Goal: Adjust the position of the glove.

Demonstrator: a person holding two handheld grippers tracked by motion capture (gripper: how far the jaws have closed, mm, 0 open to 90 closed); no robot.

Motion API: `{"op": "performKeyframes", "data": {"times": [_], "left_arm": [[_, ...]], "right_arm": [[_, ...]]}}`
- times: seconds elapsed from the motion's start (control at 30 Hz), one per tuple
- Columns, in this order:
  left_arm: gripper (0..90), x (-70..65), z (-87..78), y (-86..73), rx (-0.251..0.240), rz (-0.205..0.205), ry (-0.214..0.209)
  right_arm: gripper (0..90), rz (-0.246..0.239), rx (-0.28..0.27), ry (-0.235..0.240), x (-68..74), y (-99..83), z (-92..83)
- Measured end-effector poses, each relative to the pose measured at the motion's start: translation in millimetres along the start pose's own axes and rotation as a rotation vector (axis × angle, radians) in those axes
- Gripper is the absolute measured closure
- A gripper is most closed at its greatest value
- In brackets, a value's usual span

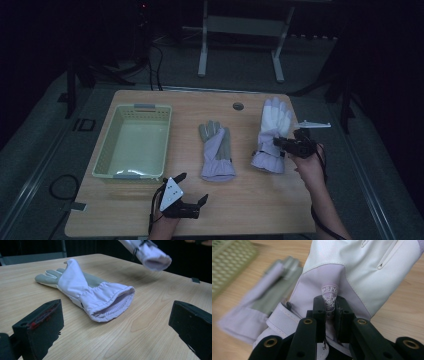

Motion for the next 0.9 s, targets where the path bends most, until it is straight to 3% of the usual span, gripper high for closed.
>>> {"op": "performKeyframes", "data": {"times": [0.03,0.17,0.27,0.47,0.63,0.67,0.7,0.9], "left_arm": [[0.0,0.0,0.0,0.0,0.000,0.000,0.000],[0.0,0.0,0.3,0.0,0.001,-0.001,0.000],[0.0,-0.2,-0.1,0.0,-0.001,0.001,0.003],[0.0,0.3,-0.4,0.0,-0.006,-0.005,0.000],[0.0,0.3,-0.3,0.1,-0.009,-0.009,0.000],[0.0,0.3,-0.3,0.1,-0.009,-0.009,0.000],[0.0,0.3,-0.3,0.1,-0.008,-0.009,-0.001],[0.0,0.2,-0.5,0.0,-0.006,-0.005,-0.001]], "right_arm": [[80.7,-0.019,-0.009,-0.002,9.3,7.7,-3.5],[80.6,-0.030,-0.030,0.013,24.2,17.2,-7.8],[80.4,-0.049,-0.078,0.015,46.7,30.7,-14.7],[80.0,-0.047,-0.093,0.063,83.8,45.8,-17.1],[80.0,-0.064,-0.066,0.074,110.0,47.9,-9.4],[80.0,-0.064,-0.066,0.074,110.0,47.9,-9.4],[80.0,-0.069,-0.049,0.086,120.0,47.0,-4.4],[79.6,-0.082,0.004,0.101,137.3,41.5,13.9]]}}
Point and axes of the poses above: each handheld gripper's, and its own axes: z roughly forward along the jaws, y roughly out of its top, x roughly to its left, the point moved 5 cm from there along z, roughly forward along the jaws, and after that the axes turned 11 degrees about -y, right-handed, at the moved point
